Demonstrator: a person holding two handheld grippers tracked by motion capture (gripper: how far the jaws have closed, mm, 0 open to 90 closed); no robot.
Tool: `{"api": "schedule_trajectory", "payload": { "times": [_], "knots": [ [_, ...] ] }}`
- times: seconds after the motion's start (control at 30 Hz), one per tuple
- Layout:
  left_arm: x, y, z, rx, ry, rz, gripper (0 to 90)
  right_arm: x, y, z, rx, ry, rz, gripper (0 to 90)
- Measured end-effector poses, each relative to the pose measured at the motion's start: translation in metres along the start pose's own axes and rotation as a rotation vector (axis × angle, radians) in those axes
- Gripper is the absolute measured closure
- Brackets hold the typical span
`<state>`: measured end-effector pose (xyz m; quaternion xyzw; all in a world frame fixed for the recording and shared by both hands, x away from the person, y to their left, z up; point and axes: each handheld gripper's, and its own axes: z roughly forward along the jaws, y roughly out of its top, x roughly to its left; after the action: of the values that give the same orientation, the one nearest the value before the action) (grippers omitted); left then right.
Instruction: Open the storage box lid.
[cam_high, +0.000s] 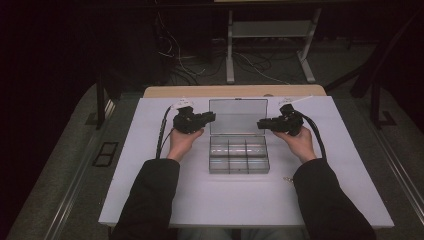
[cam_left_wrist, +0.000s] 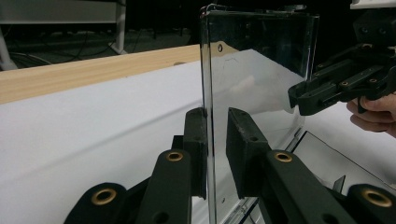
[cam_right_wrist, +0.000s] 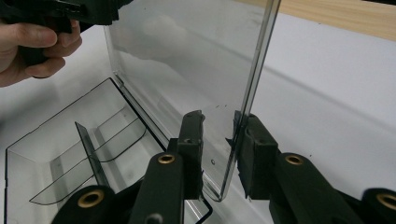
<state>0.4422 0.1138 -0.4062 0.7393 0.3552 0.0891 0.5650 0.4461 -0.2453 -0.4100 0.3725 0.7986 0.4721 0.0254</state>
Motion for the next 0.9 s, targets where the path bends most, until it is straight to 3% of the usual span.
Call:
{"api": "schedule_trajectory", "payload": {
  "times": [0.47, 0.9],
  "knots": [
    [0.009, -0.009, -0.002, 0.034, -0.003, -0.066, 65.1, -0.004, -0.001, 0.004, -0.006, -0.009, 0.015, 71.6],
    [0.010, -0.033, 0.003, 0.065, -0.028, -0.110, 69.9, -0.005, -0.001, 0.005, -0.007, -0.004, 0.024, 71.5]
  ]
}}
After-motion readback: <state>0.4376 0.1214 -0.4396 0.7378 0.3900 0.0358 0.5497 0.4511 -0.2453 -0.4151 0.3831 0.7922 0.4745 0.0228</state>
